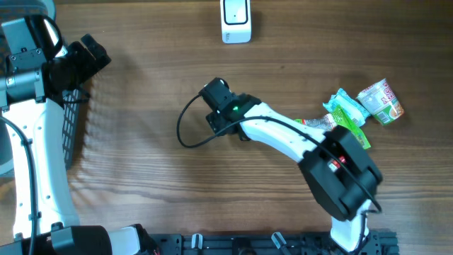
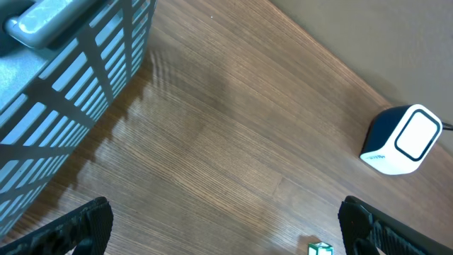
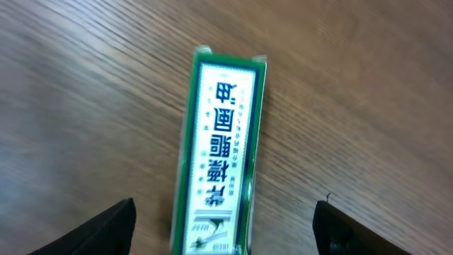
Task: Scan the item barcode
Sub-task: 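Lift the green box and carry it up toward the white scanner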
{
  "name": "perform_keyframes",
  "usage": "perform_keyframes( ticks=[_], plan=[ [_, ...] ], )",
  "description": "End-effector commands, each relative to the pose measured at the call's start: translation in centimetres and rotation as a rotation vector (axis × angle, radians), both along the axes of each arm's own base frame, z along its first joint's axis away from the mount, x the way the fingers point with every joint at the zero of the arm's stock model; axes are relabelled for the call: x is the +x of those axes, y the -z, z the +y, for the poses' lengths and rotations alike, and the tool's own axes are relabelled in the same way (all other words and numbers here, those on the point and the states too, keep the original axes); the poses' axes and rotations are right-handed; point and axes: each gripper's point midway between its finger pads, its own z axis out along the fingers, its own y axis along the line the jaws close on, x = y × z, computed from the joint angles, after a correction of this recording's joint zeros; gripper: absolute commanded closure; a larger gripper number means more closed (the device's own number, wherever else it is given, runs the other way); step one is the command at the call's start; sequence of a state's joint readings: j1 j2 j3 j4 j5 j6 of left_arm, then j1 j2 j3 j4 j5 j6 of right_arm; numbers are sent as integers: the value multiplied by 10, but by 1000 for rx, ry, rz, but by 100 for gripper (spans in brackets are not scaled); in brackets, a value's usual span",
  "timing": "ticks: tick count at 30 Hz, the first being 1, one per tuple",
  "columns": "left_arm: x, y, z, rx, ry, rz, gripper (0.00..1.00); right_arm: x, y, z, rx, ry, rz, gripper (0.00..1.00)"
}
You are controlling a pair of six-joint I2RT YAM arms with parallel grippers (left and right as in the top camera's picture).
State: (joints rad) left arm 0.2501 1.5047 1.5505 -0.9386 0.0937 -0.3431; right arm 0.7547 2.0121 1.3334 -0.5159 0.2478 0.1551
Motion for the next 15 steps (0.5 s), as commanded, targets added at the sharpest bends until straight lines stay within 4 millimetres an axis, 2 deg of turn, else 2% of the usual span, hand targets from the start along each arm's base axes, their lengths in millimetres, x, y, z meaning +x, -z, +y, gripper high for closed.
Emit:
perform_keyframes(
  ticks=[1,2,4,7,12,15],
  plan=[
    [0,1,4,9,-14,2,0,2,20,-9,-22,83,10,20],
    [0,1,4,9,-14,2,0,2,21,-9,-22,82,10,23],
    [0,1,4,9,-14,2,0,1,23,-2,11,71,27,33],
    [0,1,4,9,-14,2,0,-5,32,11,86,44,88,34],
    [0,1,4,9,-14,2,0,-4,40,4,77,67,112,37],
    [0,1,4,9,-14,2,0,-4,41,0,80,91,118,47]
  ],
)
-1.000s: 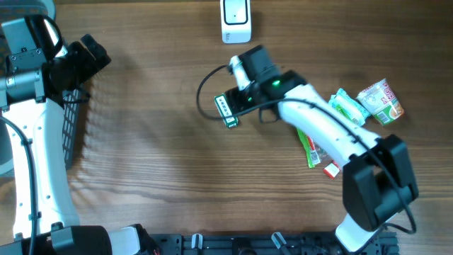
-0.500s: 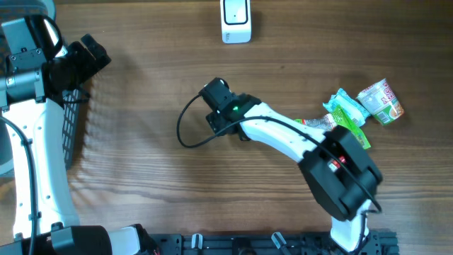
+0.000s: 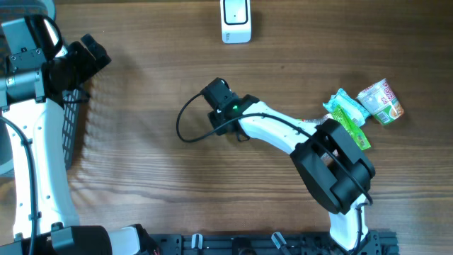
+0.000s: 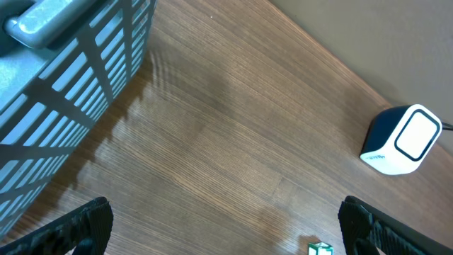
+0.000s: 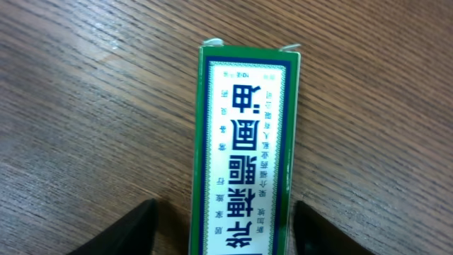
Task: Scan the item barcode
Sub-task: 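Lift the green box and carry it up toward the white scanner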
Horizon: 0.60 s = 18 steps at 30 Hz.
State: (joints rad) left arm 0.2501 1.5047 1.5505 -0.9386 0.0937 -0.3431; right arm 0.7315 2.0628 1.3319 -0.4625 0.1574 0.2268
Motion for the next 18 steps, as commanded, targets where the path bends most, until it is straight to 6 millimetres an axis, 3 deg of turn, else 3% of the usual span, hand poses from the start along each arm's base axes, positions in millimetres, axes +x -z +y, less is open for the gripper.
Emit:
perform_keyframes(
  ticks=[1,7,10,13,18],
  plan=[
    [0,1,4,9,-14,2,0,-6,20,-8,-10,44,61,49],
    [0,1,4,9,-14,2,0,-13,22,-7,8,54,99,50],
    [0,1,4,9,-14,2,0,-12,20,-6,12,56,96,62],
    [0,1,4,8,-14,2,0,-10,11,-7,16,58,79,70],
    [0,1,4,9,-14,2,0,-7,-12,-4,46,54,42,70]
  ],
)
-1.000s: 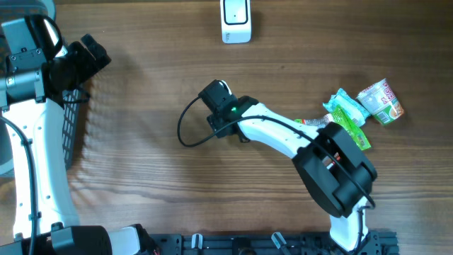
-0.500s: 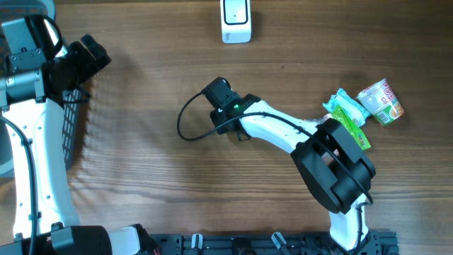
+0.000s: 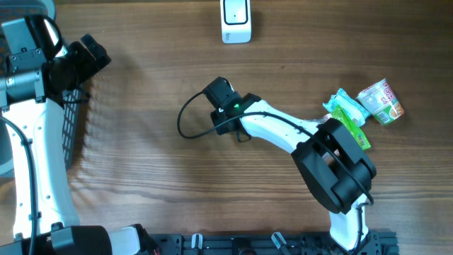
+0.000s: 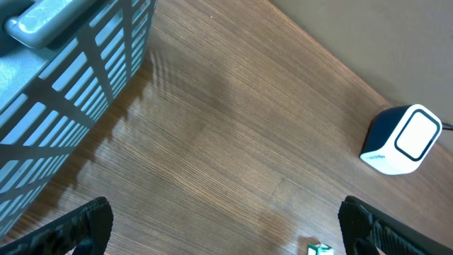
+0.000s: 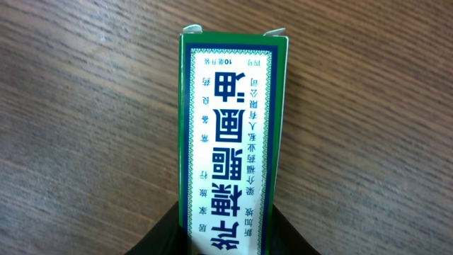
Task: Scan the item barcode
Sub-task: 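Lift the green box and carry it up toward the white scanner, then hold the green box barcode over the white scanner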
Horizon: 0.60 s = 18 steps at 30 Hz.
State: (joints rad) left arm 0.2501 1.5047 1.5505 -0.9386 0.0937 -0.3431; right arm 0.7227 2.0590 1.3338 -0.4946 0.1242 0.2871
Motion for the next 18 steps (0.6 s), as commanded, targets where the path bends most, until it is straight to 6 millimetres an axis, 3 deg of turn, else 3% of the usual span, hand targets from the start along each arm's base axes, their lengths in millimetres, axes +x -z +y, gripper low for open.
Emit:
perform_keyframes(
  ticks=[1,3,5,10,18],
  plan=[
    [0,1,4,9,-14,2,0,0,-18,0,27,1,-16,70],
    [0,1,4,8,-14,2,0,3,-34,4,57,-2,-36,70],
    [0,1,4,9,-14,3,0,3,-62,15,124,-21,-52,71],
    [0,1,4,9,-14,2,0,0,-149,32,276,-66,-103,78],
    [0,1,4,9,-14,2,0,6,-276,33,456,-93,-124,76]
  ],
)
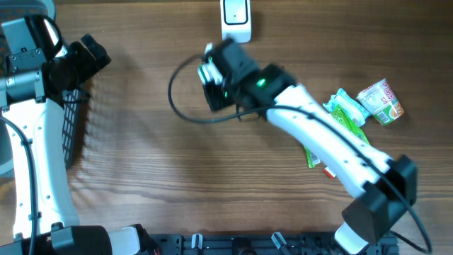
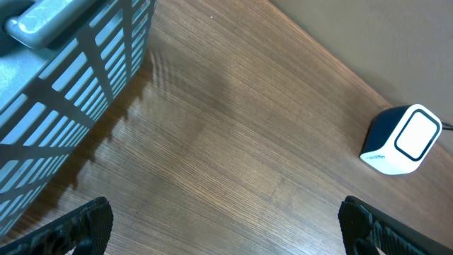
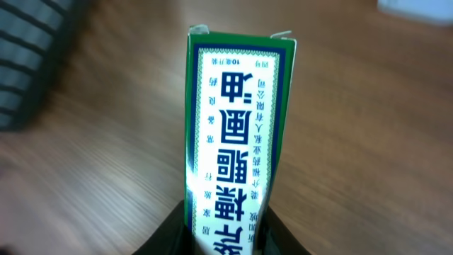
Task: Scan the item barcode
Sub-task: 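Hold the green box barcode over the white scanner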
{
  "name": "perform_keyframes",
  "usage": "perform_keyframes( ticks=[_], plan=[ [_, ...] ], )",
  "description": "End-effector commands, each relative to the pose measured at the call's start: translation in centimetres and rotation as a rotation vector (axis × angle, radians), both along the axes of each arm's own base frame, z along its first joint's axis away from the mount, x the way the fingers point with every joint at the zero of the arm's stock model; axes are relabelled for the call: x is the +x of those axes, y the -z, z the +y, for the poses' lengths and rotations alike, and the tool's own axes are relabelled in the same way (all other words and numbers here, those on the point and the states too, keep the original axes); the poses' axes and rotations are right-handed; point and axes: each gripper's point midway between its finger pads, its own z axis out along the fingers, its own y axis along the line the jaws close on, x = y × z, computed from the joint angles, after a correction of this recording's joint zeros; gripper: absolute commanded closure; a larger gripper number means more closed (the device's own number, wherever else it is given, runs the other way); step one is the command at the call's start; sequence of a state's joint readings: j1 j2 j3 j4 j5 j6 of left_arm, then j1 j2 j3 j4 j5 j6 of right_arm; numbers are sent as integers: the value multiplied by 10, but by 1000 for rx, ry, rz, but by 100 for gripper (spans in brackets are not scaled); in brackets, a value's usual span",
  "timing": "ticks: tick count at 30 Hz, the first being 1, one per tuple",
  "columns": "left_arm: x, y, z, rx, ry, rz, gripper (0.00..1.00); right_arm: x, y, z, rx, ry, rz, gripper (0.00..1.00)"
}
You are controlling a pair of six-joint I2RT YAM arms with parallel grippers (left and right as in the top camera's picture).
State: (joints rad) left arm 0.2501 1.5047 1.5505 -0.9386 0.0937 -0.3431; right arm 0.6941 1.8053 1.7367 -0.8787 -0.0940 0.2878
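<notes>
A narrow green and white box [image 3: 237,134] with blue Chinese print fills the right wrist view, and my right gripper [image 3: 226,230] is shut on its near end. Overhead, the right gripper [image 1: 212,74] holds the box [image 1: 207,73] above the table, just below and left of the white barcode scanner [image 1: 236,19] at the back edge. The scanner [image 2: 401,139] also shows at the right of the left wrist view. My left gripper [image 2: 226,223] is open over bare wood, far left, beside the basket [image 1: 71,127].
A dark slatted basket [image 2: 64,78] stands at the left edge of the table. A green snack packet [image 1: 347,113] and a small cup [image 1: 381,100] lie at the right, with a thin packet [image 1: 311,156] under the right arm.
My right gripper, shut on the green box, has risen off the table and moved back and slightly left toward the scanner. The left arm has not moved.
My right gripper stood open over the green box lying mid-table. Its fingers then were closer around the box, then shut on it on the wood. Now the box is held in the air near the scanner. The left arm stayed still throughout.
</notes>
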Motion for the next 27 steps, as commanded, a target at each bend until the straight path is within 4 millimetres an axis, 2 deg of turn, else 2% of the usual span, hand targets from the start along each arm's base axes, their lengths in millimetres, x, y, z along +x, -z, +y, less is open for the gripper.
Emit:
perform_keyframes(
  ticks=[1,4,6,8,10,14,17,24,27],
  plan=[
    [0,1,4,8,-14,2,0,8,-82,-1,175,-19,-58,76],
    [0,1,4,9,-14,2,0,17,-120,-4,313,-20,-61,76],
    [0,1,4,9,-14,2,0,25,-137,-8,417,-34,-46,76],
    [0,1,4,9,-14,2,0,37,-142,-17,488,-31,-19,75],
    [0,1,4,8,-14,2,0,51,-140,-25,562,-64,18,70],
    [0,1,4,9,-14,2,0,79,-119,-29,702,-135,135,69],
    [0,1,4,9,-14,2,0,107,-91,-29,789,-149,214,76],
    [0,1,4,9,-14,2,0,174,-24,-27,971,-132,326,75],
    [0,1,4,9,-14,2,0,195,2,-30,1022,-104,343,75]
  ],
)
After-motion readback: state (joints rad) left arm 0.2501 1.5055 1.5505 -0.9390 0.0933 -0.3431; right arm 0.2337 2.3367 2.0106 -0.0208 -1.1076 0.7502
